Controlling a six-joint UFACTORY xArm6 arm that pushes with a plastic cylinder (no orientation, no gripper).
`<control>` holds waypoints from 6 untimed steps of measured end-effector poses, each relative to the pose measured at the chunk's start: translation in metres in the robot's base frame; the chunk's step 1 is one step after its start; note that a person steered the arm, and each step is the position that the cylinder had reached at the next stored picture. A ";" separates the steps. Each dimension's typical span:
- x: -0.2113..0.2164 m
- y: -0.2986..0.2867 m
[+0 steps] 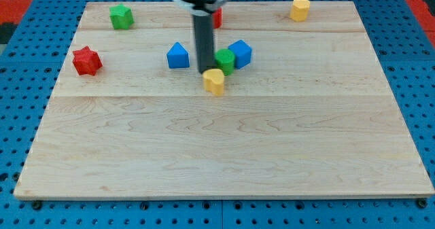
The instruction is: Push the yellow heart towards the center right
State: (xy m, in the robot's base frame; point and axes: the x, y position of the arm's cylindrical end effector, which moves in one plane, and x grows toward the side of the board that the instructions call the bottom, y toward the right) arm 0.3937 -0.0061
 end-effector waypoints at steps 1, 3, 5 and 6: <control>0.012 0.007; 0.041 -0.019; 0.048 0.032; 0.029 0.121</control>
